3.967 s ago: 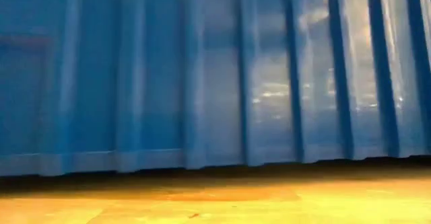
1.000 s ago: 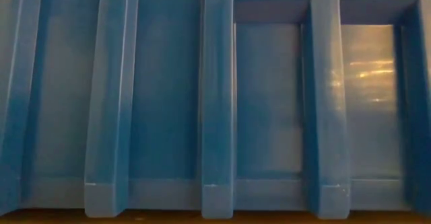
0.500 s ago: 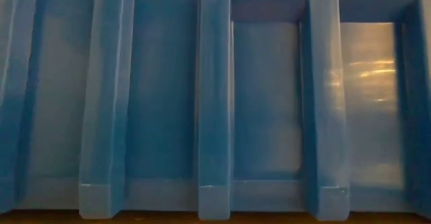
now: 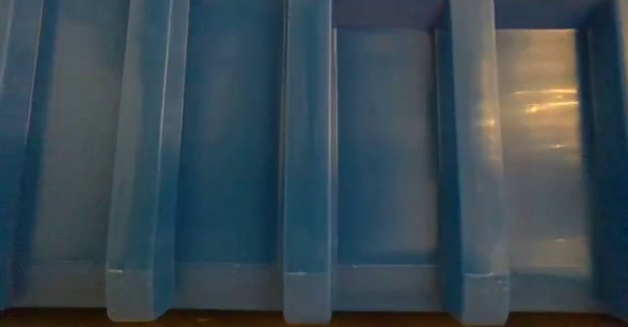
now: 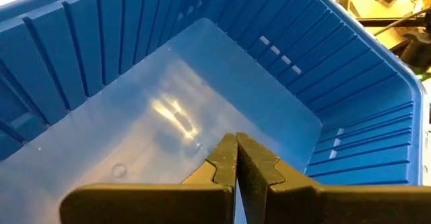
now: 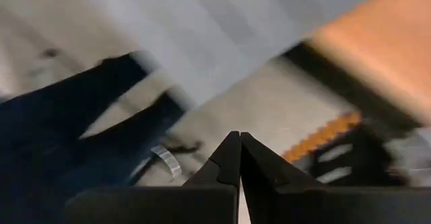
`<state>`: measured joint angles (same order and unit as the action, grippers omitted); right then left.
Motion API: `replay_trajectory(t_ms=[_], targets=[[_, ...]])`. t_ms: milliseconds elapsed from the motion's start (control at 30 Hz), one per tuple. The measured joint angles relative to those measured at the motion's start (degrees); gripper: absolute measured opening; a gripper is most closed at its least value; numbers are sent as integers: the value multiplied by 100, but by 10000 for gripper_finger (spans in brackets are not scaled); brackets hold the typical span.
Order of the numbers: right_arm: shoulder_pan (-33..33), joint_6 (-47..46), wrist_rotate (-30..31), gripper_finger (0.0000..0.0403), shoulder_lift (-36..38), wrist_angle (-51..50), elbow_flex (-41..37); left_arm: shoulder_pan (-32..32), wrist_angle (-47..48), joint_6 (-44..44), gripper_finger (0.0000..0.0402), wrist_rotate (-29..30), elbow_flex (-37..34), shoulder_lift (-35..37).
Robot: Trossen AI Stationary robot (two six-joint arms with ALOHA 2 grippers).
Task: Sort blocks
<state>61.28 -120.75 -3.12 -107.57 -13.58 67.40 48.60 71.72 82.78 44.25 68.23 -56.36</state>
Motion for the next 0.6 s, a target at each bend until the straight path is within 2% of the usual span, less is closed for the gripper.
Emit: replay_trajectory(t_ms=[133, 233, 333, 433, 600], targets=[[110, 217, 604, 0, -9, 859, 4, 0, -4, 3, 0, -2, 0, 0], [229, 271, 839, 2, -43, 852, 8, 0, -7, 49, 0, -40, 0, 2], [420, 273, 1097, 21, -46, 770, 8, 0, -11, 197, 0, -46, 0, 0], [591, 197, 1357, 65, -95, 739, 8, 0, -9, 391, 0, -48, 0, 0], [677, -329, 1483, 170, -385, 817, 4, 0, -55, 696, 0, -193, 0, 2]])
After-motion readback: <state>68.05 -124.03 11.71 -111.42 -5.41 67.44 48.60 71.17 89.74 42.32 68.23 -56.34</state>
